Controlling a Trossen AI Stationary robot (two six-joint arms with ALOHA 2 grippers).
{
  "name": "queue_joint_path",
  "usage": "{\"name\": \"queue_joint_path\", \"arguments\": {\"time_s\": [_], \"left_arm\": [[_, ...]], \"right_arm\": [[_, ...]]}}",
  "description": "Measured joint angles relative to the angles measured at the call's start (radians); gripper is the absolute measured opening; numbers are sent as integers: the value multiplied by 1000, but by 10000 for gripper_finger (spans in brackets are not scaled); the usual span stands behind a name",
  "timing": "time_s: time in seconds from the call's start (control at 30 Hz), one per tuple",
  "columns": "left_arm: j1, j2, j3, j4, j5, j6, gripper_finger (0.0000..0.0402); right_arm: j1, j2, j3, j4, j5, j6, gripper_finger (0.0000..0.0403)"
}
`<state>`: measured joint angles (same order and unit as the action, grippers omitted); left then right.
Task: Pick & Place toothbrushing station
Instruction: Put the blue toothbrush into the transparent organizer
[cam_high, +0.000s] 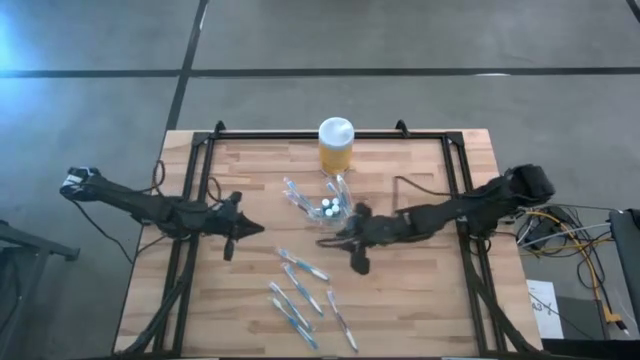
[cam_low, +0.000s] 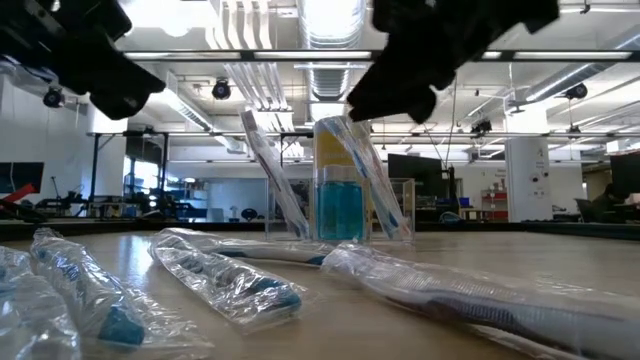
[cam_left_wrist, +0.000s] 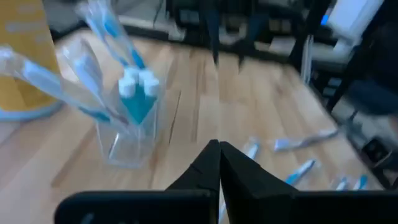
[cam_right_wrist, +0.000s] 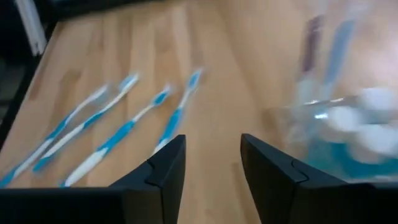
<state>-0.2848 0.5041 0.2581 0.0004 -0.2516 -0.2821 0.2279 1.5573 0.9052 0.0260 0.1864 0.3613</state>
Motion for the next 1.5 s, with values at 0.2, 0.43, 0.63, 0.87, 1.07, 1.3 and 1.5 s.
{"name": "queue_joint_path", "arguments": {"time_s": [0.2,0.43,0.63,0.87,1.07,1.3,1.5], "left_arm": [[0,-188,-63,37,66,35,5],[0,-285,-75,16,77,60,10],[0,-284,-83,8,77,58,5],[0,-274,-83,6,76,44,12],[0,-273,-83,7,76,44,5],[0,-273,-83,7,75,44,14],[0,-273,-83,7,75,45,10]], "right_arm": [[2,227,281,-259,-112,6,153],[3,435,534,-488,-191,5,153],[12,553,682,-569,-244,11,153],[11,645,768,-606,-240,32,153],[11,702,785,-636,-238,33,153],[11,728,789,-644,-235,20,141],[11,722,785,-647,-231,-6,74]]}}
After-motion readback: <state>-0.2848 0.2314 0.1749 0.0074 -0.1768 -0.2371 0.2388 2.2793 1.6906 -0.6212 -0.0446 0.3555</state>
